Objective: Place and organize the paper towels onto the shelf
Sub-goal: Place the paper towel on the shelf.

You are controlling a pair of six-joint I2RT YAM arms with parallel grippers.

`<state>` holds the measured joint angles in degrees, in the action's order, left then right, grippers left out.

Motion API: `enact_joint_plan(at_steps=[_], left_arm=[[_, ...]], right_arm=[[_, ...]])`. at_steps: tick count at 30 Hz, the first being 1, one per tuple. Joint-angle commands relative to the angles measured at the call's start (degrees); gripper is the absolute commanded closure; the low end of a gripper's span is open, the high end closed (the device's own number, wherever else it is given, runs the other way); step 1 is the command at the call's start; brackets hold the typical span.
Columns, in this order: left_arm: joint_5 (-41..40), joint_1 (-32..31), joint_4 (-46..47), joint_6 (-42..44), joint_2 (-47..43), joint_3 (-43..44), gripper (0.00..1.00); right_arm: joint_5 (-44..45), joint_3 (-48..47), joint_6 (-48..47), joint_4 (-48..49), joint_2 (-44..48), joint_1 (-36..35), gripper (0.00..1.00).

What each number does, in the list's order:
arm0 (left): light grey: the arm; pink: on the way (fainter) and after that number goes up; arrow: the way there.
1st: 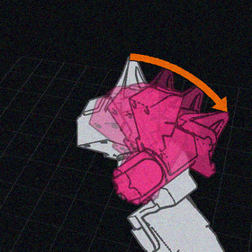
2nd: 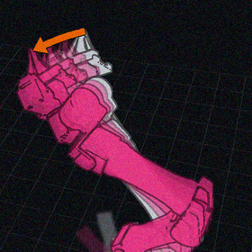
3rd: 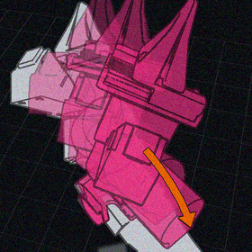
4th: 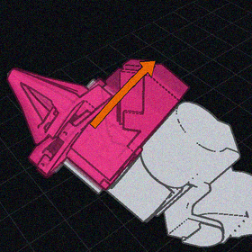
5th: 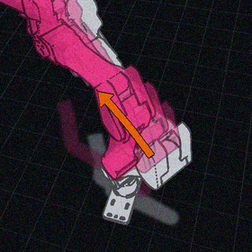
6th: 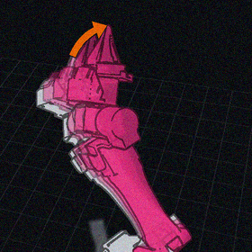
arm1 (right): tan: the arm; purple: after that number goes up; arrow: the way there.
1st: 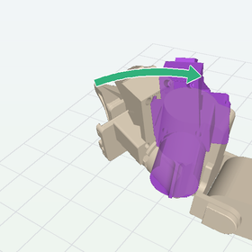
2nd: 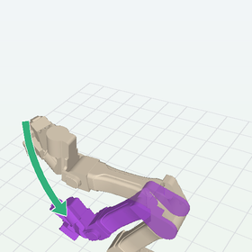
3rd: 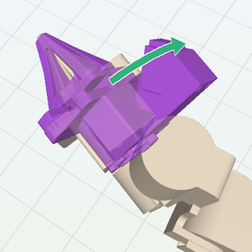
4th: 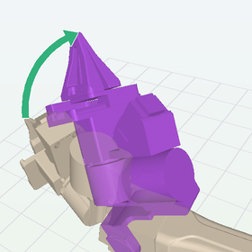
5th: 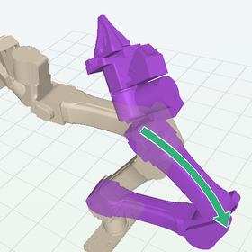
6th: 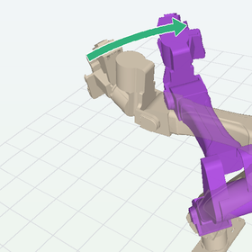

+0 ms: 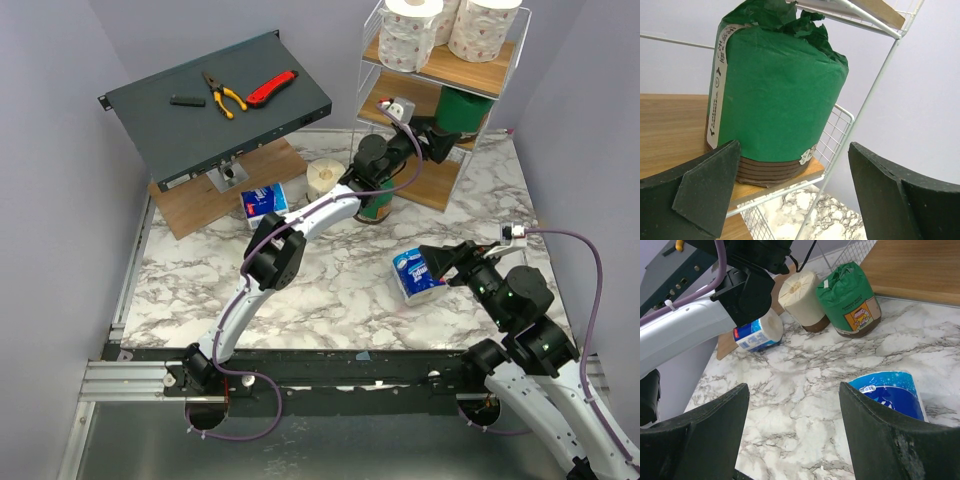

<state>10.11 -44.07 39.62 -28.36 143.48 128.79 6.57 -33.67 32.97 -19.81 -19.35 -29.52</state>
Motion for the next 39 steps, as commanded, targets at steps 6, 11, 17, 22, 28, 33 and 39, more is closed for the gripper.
enact_joint_plan(at_steps=[6, 11, 17, 22, 28, 33, 39], left_arm=[[-0.99, -0.55, 7.96, 3.88, -12.62, -13.11, 0.07], [-2.59, -0.49, 12.60, 6.35, -21.17, -25.10, 0.05], [-14.59, -2.13, 16.75, 10.11, -34.67, -44.58, 0.06], [-25.88, -4.97, 16.08, 13.29, -46.70, -61.44, 0.06], [-38.13, -7.97, 3.88, 14.31, -63.34, -75.00, 0.05], [-50.77, -11.60, -17.92, 9.58, -72.80, -80.40, 0.02], [-49.93, -12.96, -34.27, -2.65, -85.87, -91.22, 0.01]], right_arm=[[0.95, -0.25, 0.11, -1.02, 1.04, 0.25, 0.25], [1.15, -0.35, 0.03, -1.28, 0.90, 0.31, 0.25], [1.95, 0.08, 0.24, -0.68, 1.11, 0.26, 0.25], [2.40, -0.44, 0.08, -0.75, -0.21, 0.29, 0.25], [5.55, -0.39, 1.06, -0.15, -1.90, 0.27, 0.25], [6.00, -1.00, 3.84, 1.11, -8.63, 0.25, 0.25], [2.79, -3.95, 4.31, 5.37, -22.99, 0.21, 0.33]])
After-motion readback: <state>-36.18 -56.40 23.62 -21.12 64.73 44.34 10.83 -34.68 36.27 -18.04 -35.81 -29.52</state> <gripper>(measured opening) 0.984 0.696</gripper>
